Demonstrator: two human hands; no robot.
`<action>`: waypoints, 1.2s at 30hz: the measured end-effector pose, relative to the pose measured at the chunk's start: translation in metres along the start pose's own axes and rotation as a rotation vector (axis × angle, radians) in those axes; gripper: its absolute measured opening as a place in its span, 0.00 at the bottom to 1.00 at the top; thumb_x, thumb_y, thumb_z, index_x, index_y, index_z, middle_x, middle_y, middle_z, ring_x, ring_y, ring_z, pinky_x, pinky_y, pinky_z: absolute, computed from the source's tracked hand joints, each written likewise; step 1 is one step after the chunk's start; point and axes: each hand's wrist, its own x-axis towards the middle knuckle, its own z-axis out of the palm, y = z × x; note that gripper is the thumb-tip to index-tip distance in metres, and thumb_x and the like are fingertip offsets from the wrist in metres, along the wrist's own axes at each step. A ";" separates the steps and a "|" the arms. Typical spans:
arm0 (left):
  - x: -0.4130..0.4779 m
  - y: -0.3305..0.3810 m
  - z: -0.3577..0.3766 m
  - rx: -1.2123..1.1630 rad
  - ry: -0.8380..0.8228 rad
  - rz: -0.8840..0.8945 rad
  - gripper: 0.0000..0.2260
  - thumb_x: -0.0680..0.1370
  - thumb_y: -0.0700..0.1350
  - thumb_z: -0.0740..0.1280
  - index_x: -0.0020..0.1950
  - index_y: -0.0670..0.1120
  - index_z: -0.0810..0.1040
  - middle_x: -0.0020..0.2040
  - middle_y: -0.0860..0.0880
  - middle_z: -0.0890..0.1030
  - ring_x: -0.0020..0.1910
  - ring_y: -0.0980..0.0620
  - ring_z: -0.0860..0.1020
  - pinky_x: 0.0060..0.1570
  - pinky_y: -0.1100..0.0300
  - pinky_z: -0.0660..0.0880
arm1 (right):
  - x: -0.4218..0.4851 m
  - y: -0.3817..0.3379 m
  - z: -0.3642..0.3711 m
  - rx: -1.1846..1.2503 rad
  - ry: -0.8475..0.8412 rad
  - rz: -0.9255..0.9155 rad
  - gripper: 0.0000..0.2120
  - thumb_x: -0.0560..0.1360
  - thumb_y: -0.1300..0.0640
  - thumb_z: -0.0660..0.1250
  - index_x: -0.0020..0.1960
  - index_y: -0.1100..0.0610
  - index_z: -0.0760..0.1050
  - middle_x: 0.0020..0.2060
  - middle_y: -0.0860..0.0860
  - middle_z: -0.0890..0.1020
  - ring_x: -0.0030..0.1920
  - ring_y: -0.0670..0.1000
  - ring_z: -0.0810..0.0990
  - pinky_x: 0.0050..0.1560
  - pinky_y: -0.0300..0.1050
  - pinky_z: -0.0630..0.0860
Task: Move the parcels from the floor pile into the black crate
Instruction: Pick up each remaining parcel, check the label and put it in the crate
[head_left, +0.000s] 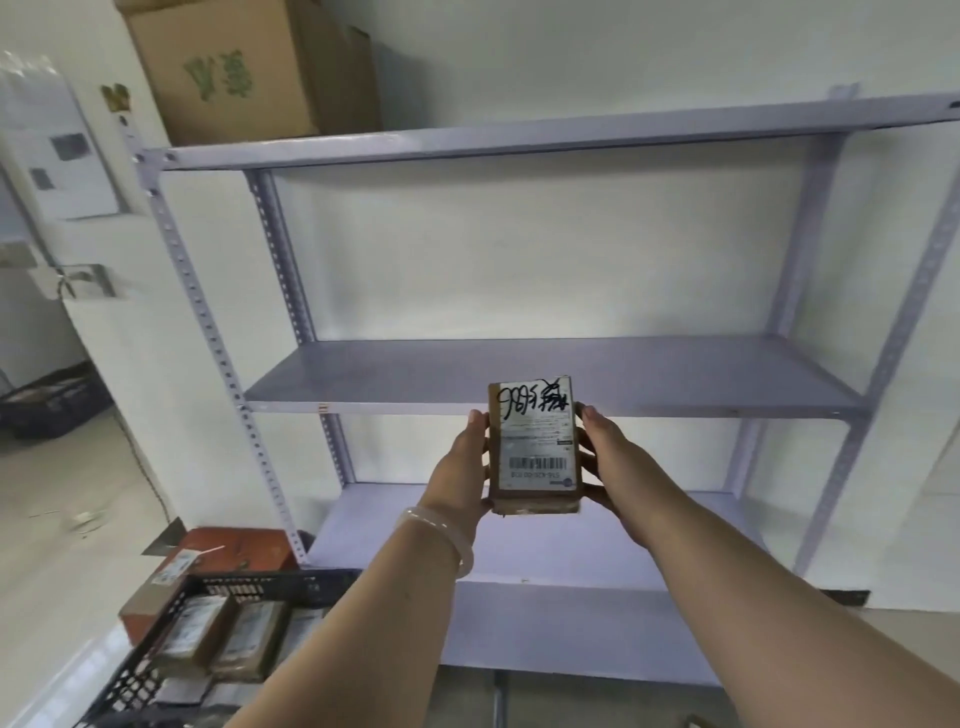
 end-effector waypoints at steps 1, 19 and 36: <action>-0.001 0.005 -0.030 -0.007 0.019 0.001 0.15 0.79 0.61 0.55 0.49 0.59 0.80 0.50 0.55 0.84 0.54 0.49 0.80 0.52 0.46 0.79 | 0.003 -0.001 0.030 -0.004 -0.027 0.006 0.16 0.77 0.36 0.48 0.55 0.34 0.72 0.62 0.47 0.76 0.64 0.51 0.73 0.67 0.58 0.68; -0.008 0.057 -0.388 -0.067 0.320 -0.021 0.17 0.79 0.62 0.54 0.56 0.57 0.77 0.44 0.52 0.86 0.46 0.48 0.84 0.54 0.45 0.78 | 0.055 0.011 0.399 -0.110 -0.306 0.042 0.24 0.77 0.36 0.49 0.69 0.41 0.65 0.57 0.43 0.73 0.62 0.50 0.69 0.68 0.57 0.65; 0.106 0.020 -0.462 -0.046 0.411 -0.264 0.19 0.78 0.61 0.57 0.55 0.50 0.79 0.45 0.48 0.86 0.52 0.46 0.82 0.59 0.42 0.75 | 0.185 0.090 0.454 -0.125 -0.394 0.277 0.27 0.73 0.31 0.50 0.67 0.40 0.68 0.55 0.45 0.77 0.66 0.52 0.71 0.69 0.59 0.63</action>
